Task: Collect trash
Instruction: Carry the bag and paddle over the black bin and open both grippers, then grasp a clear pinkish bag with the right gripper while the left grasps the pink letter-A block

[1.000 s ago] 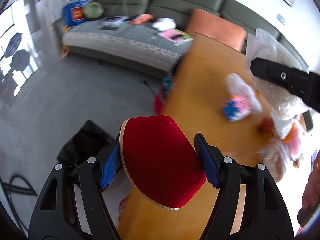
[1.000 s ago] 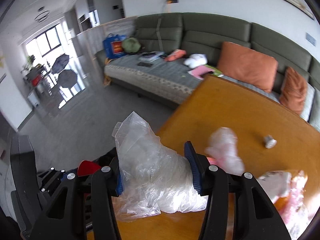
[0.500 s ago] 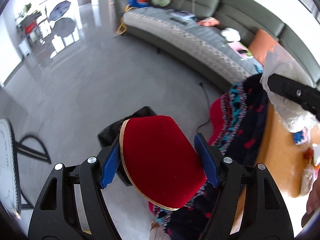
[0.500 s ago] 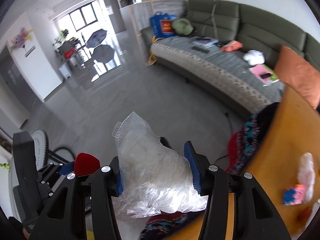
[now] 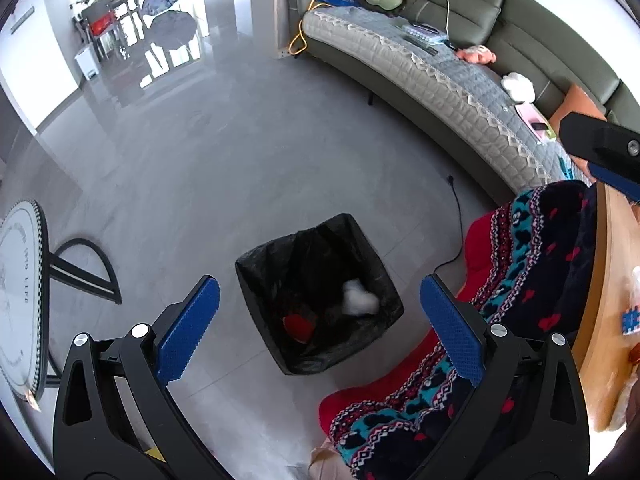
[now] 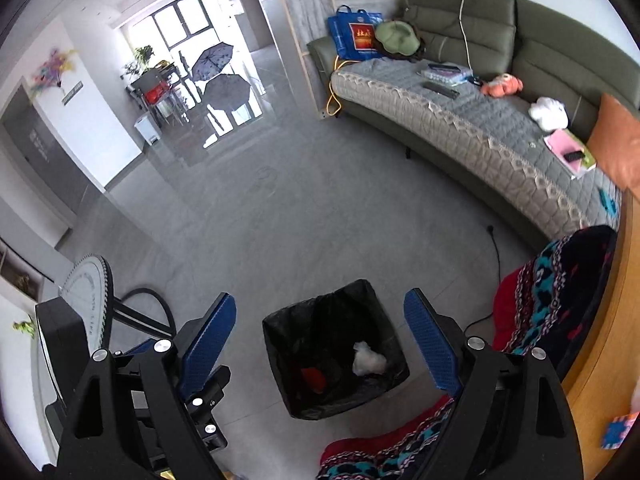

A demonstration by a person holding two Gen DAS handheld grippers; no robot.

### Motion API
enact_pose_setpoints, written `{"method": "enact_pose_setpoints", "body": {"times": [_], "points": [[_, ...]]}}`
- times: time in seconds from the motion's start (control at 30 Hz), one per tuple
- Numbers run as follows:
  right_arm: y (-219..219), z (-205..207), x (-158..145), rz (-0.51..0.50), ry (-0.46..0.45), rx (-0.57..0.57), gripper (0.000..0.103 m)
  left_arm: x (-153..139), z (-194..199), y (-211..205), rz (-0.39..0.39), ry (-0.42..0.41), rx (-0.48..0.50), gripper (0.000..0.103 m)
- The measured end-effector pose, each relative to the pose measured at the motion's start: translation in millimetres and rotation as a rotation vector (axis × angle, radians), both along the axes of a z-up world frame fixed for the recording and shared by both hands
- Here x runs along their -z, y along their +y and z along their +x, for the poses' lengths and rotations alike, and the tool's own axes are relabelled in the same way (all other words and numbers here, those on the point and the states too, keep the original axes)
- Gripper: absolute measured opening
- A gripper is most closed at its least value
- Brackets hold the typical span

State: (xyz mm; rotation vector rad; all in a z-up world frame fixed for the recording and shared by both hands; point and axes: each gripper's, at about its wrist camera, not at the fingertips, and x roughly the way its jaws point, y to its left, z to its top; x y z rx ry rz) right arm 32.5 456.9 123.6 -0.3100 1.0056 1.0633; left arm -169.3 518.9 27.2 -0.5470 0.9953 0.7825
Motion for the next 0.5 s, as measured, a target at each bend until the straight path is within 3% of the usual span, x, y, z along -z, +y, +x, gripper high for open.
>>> {"method": "enact_pose_setpoints", "body": {"times": [0.3,0.5], "points": [[-40,7,-17,0.033,-0.029,0.02,0.086,-10,8,-27,0.004,-0.008,0.023,0.097],[-89,22,-31,0.051,-0.042,0.068,0.086,-24,34,-68,0.03,-0.029,0.092,0.097]]}}
